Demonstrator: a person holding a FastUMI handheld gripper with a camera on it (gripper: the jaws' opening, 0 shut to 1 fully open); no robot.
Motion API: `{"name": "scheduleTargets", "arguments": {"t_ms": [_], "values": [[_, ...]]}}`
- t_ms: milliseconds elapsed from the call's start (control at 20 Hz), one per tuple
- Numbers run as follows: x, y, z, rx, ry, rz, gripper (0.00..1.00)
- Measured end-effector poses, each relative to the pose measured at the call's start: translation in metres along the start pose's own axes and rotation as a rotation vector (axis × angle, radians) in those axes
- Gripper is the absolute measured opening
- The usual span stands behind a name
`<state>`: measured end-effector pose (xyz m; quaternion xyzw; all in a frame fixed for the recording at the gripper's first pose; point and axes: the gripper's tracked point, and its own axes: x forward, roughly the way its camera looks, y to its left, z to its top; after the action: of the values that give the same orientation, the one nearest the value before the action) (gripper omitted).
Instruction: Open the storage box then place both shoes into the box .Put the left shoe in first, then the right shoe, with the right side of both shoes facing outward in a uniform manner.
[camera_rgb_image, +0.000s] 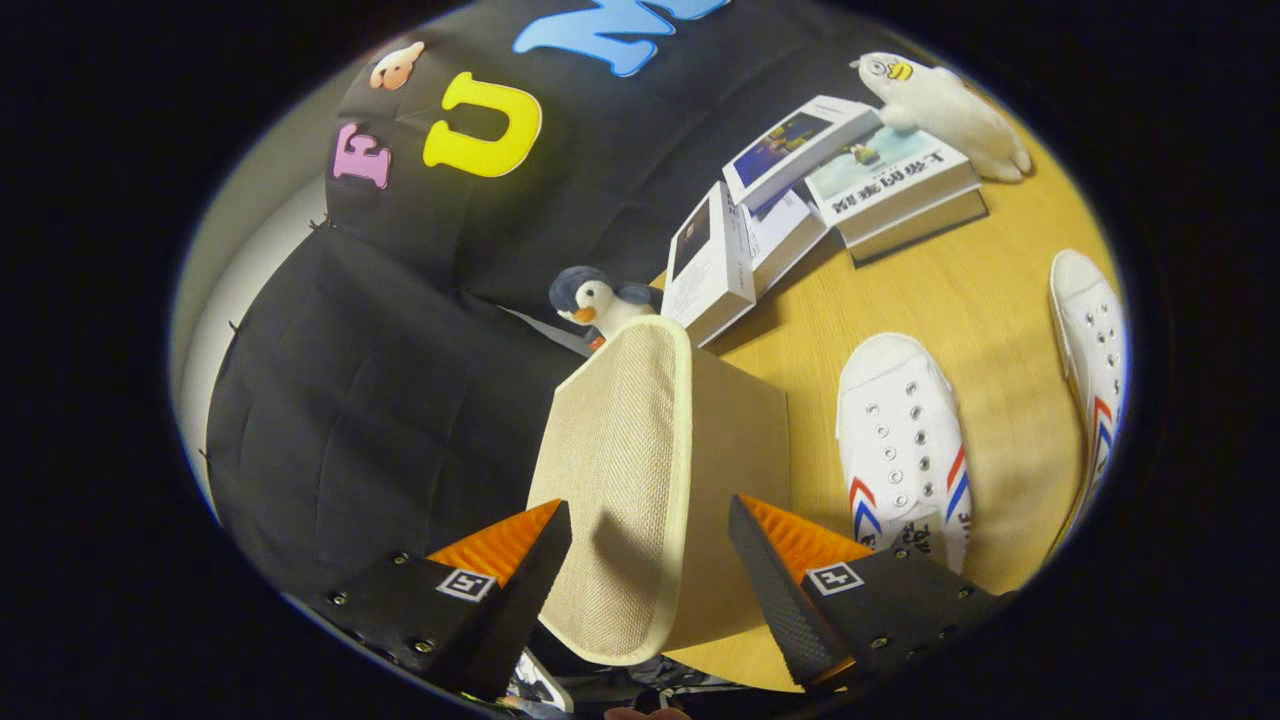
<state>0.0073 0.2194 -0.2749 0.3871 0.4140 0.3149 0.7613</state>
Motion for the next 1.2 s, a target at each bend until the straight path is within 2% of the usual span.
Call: {"name": "scheduleTargets", "arguments": {"t_ms": [200, 250, 350, 400, 450, 500, 550, 650, 1000, 1200], "values": [[0.011, 0.009, -0.006, 0.086, 0.034, 0.046, 0.95], [0.009, 0.013, -0.005, 0.093, 0.031, 0.060, 0.92], [0.008, 0.020, -0.004, 0.095, 0.037, 0.081, 0.74], [0.008, 0.019, -0.003, 0.076, 0.038, 0.071, 0.69], [0.006, 0.021, -0.001, 0.063, 0.039, 0.077, 0.55], [0.004, 0.023, 0.002, 0.053, 0.036, 0.084, 0.51], [0.002, 0.023, 0.004, 0.059, 0.026, 0.080, 0.43], [-0.004, 0.031, 0.010, 0.111, 0.026, 0.098, 0.15], [-0.018, 0.095, 0.023, 0.079, 0.029, 0.201, 0.14], [-0.018, 0.138, 0.031, -0.050, 0.001, 0.189, 0.14]]}}
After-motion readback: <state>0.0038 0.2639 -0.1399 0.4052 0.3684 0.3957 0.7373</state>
